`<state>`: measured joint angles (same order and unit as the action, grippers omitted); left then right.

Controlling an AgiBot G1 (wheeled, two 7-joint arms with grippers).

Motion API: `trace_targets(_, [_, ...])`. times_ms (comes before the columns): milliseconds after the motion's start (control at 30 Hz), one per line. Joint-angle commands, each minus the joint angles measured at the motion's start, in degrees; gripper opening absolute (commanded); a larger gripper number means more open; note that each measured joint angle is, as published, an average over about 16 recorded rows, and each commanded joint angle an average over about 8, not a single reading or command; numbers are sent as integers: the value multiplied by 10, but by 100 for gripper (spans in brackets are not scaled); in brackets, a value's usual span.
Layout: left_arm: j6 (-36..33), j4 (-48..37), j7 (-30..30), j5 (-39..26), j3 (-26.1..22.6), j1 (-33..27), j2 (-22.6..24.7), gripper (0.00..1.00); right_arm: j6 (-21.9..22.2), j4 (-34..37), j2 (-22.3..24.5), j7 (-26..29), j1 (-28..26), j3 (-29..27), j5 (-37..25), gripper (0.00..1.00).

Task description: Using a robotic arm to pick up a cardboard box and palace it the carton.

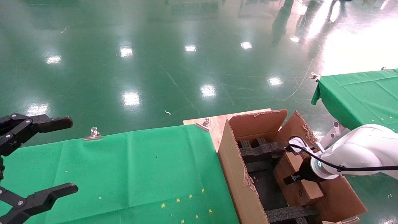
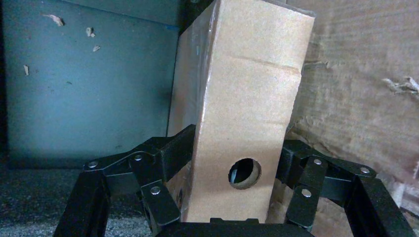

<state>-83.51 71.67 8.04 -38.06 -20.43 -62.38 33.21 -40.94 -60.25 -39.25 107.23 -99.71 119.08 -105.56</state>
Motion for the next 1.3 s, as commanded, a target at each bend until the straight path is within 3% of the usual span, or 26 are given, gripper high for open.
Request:
trace_targets(33, [0, 0, 0, 0, 0, 0, 0, 100, 1, 1, -1, -1, 1, 0, 2, 100])
trace_targets(900, [0, 0, 0, 0, 0, 0, 0, 100, -7, -21, 16, 5, -28, -5, -11, 100])
trace_targets(1100, [0, 0, 0, 0, 0, 0, 0, 100, -10, -51, 33, 14, -66, -17, -21, 100])
trace_targets(1300, [0, 0, 0, 0, 0, 0, 0, 100, -9, -115, 67, 26, -137, -47, -27, 100])
